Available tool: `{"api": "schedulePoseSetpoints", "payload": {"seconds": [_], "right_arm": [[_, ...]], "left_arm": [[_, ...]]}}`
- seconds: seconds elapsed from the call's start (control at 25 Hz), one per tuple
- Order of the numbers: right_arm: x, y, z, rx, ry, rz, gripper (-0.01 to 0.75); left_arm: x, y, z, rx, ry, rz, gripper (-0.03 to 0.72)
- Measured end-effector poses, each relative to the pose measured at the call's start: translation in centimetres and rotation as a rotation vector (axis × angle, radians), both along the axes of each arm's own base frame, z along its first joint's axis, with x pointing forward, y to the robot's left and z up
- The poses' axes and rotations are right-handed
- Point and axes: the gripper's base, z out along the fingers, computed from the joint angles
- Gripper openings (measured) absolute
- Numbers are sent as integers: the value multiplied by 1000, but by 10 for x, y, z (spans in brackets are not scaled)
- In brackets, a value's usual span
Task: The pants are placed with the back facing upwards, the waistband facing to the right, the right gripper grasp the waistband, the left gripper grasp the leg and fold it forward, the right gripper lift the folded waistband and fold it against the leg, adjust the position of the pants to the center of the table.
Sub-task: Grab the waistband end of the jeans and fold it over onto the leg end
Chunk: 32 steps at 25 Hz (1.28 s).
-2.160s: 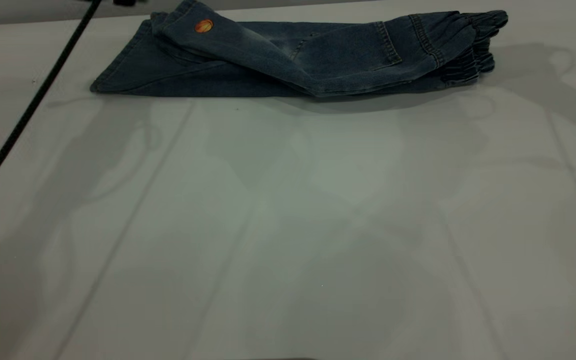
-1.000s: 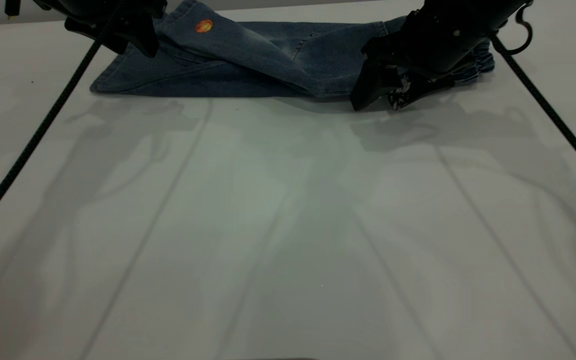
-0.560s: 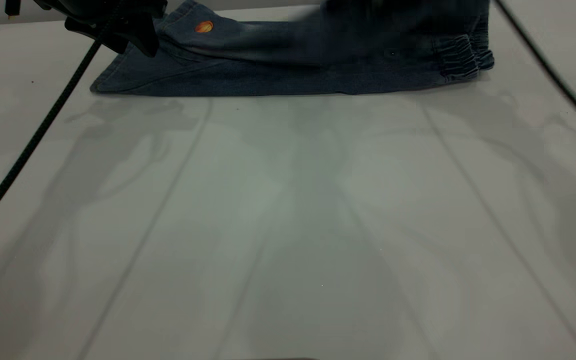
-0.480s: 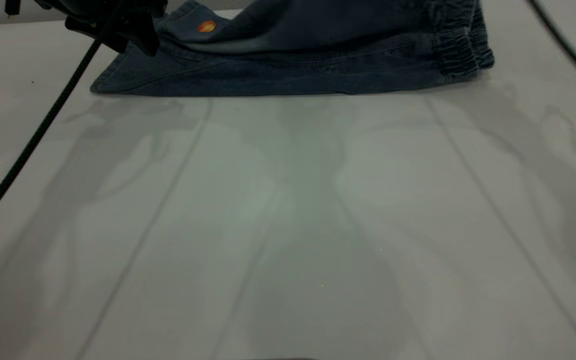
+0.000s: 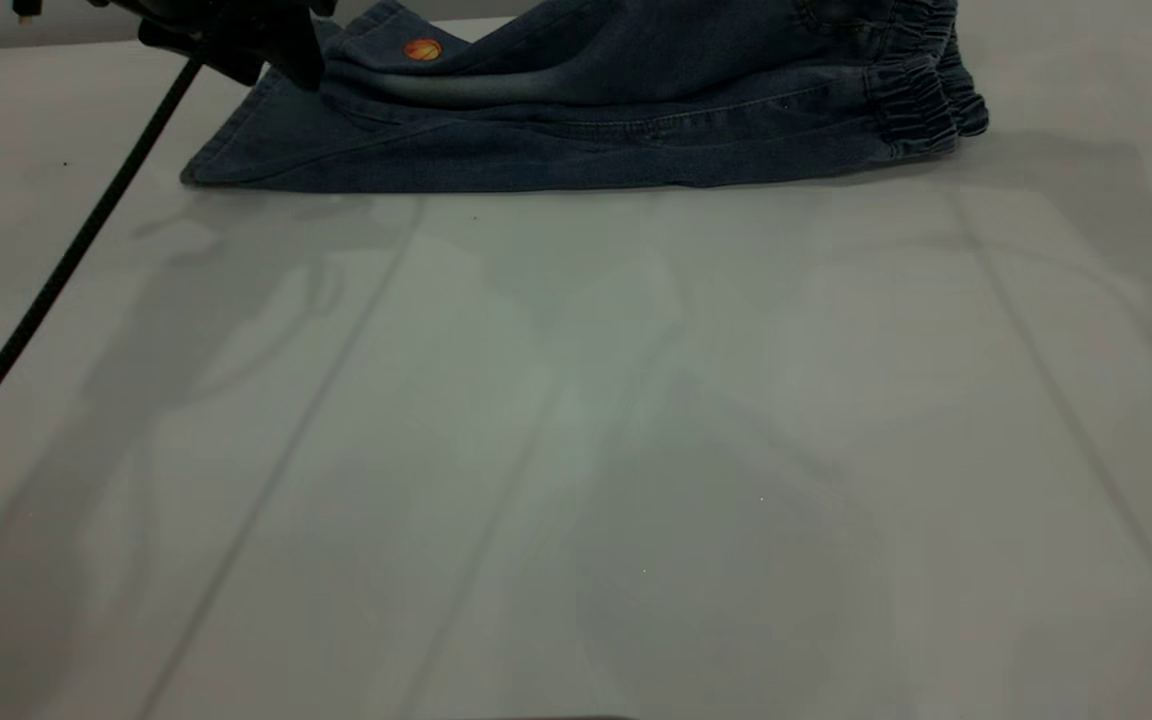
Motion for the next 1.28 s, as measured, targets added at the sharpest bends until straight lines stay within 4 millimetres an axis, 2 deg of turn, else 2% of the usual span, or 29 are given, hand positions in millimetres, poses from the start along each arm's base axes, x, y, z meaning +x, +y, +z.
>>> {"api": "schedulePoseSetpoints", "payload": {"seconds": [0.12,0.24,0.36,0.44,0.76,0.96,1.16,1.28], "right_arm": [[0,-37,-5,-75,47,-71,477],[1,-55,-12,-113,52,-107,537],[3,-58,-24,-125,54,-131,601],[5,-59,-35,-133,57,-139,617],[6,-61,-68,-159,71,-140,619],[6,-55,-71,-97,62,-112,613],[6,-50,-72,-43,53,-78,563],[6,-50,-72,-39,51,-77,469]], "left_arm": [[1,-8,2,-4,-35,-14,360],[-1,-24,-3,-5,-43,-45,360],[-5,-38,-7,-4,-39,-77,360],[-6,-44,-7,-5,-42,-90,360],[-8,-50,-7,-6,-43,-104,360],[-9,-52,-8,-6,-41,-108,360],[-8,-53,-8,-7,-47,-107,360],[-8,-53,-8,-7,-46,-107,360]]}}
